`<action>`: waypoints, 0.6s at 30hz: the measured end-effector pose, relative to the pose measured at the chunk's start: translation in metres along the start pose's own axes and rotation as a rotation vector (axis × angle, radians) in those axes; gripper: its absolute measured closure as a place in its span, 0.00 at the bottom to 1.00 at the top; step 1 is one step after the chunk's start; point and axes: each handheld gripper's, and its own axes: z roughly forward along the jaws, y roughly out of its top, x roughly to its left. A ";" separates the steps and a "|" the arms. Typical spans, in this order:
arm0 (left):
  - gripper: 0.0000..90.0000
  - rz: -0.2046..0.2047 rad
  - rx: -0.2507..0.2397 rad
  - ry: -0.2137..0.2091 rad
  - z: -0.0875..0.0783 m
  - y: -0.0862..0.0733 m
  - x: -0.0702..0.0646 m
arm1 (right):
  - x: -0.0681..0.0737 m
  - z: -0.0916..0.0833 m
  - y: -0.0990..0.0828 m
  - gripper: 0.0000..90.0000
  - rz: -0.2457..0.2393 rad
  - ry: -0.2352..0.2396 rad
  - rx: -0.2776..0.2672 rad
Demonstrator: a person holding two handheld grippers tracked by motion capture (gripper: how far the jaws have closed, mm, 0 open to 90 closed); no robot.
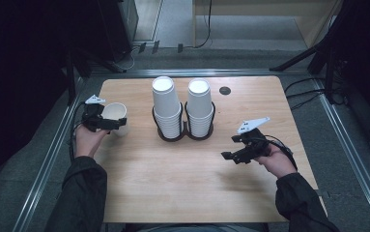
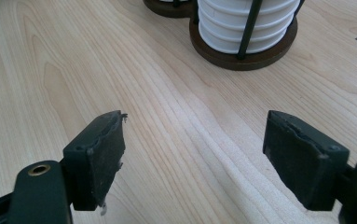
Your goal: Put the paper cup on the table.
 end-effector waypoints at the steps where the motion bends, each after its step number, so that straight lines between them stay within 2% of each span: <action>1: 0.00 -0.001 -0.010 -0.005 -0.002 0.001 0.000 | 0.000 0.000 0.000 0.23 -0.001 0.002 0.003; 7: 0.00 -0.010 -0.019 0.007 -0.012 0.006 0.000 | 0.000 0.001 0.000 0.23 -0.007 -0.005 0.001; 10: 0.00 -0.049 -0.041 -0.034 -0.020 0.011 0.001 | -0.002 0.000 0.000 0.23 0.007 -0.015 0.000; 18: 0.00 -0.042 -0.039 -0.004 -0.042 0.026 -0.005 | -0.001 0.000 0.000 0.23 0.004 -0.012 0.002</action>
